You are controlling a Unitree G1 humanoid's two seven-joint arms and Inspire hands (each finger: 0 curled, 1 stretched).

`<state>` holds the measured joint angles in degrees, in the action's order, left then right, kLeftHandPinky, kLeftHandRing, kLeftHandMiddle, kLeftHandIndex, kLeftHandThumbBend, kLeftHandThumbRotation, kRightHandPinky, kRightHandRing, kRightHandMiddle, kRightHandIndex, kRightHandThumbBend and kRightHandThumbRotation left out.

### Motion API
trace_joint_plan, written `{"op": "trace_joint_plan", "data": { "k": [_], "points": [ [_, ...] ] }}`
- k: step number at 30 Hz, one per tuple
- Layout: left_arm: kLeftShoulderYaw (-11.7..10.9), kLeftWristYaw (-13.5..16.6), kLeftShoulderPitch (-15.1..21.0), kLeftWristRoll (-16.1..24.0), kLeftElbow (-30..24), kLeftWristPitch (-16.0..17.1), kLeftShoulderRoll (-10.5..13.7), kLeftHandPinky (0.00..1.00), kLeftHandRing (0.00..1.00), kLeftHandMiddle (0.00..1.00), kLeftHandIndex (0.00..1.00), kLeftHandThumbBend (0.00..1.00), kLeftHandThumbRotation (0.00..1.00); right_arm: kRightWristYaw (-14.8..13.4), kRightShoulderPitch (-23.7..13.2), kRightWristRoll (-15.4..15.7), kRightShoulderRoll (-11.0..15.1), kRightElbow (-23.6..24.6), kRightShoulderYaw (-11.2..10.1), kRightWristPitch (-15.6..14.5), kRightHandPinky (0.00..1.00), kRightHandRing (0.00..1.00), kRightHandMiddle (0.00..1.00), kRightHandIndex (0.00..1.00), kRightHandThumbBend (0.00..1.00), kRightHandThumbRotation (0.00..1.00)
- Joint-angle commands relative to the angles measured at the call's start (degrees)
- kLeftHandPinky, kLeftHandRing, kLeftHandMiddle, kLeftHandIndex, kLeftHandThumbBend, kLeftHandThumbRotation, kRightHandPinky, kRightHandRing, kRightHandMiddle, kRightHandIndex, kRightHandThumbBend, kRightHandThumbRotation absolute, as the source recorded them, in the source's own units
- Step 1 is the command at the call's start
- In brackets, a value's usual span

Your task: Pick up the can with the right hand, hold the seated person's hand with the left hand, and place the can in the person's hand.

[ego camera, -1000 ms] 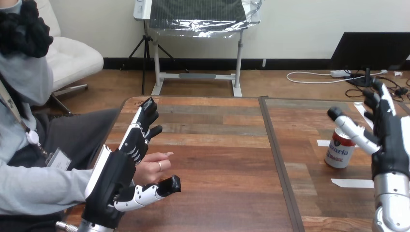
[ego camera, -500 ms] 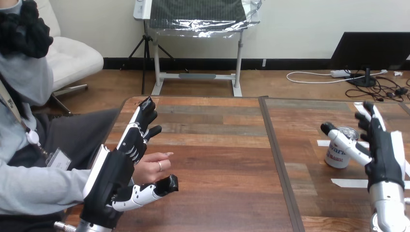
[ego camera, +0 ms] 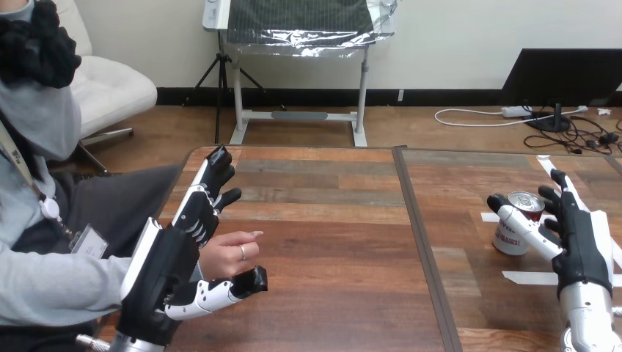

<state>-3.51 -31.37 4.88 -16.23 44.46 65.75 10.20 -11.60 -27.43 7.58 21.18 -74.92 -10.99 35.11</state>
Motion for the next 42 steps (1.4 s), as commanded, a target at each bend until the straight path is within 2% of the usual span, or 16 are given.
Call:
{"op": "trace_joint_plan", "data": {
  "k": [1,12,18,24,33,39,42],
  "points": [
    [-0.64,-0.30,1.63,-1.24,-3.26,0.05,0.72,0.91,0.98,1.00,0.98,1.00,0.47,-0.33,-4.31,0.09,1.23,-0.16,0.30,-0.87,0.85,0.90,0.90,0.96,1.00,0.54],
    [-0.56,-0.63,1.06,-1.68,-4.30,-0.21,1.08,0.91,0.98,1.00,0.98,1.00,0.47,-1.25,-3.93,1.45,1.25,-0.58,1.24,-2.72,0.84,0.90,0.90,0.97,1.00,0.54],
    [-0.53,-0.70,0.59,-1.89,-5.30,-0.91,1.19,0.91,0.98,1.00,0.98,1.00,0.47,-1.23,-3.92,1.12,0.89,-0.64,0.91,-3.81,0.85,0.90,0.90,0.97,1.00,0.52],
    [-0.44,-1.37,0.48,-2.50,-5.67,-1.20,1.33,0.91,0.98,1.00,0.98,1.00,0.47,0.64,-3.67,-0.18,0.55,-0.69,0.01,-3.76,0.86,0.90,0.91,0.98,1.00,0.50],
    [-0.63,-1.85,-0.01,-2.73,-6.73,-2.08,1.32,0.91,0.98,1.00,0.98,1.00,0.48,1.40,-3.52,-1.01,0.25,-0.79,-0.30,-4.41,0.86,0.90,0.91,0.98,1.00,0.48],
    [-0.68,-2.08,-0.44,-3.04,-7.49,-2.76,1.31,0.90,0.97,1.00,0.97,1.00,0.47,0.31,-3.53,-0.17,0.35,-0.86,0.58,-4.81,0.85,0.90,0.91,0.98,1.00,0.50],
    [-0.73,-2.38,-0.47,-3.31,-7.55,-2.62,1.28,0.90,0.97,1.00,0.97,1.00,0.47,0.76,-3.49,-0.59,0.20,-0.87,0.26,-4.76,0.84,0.90,0.91,0.98,1.00,0.51]
  ]
}}
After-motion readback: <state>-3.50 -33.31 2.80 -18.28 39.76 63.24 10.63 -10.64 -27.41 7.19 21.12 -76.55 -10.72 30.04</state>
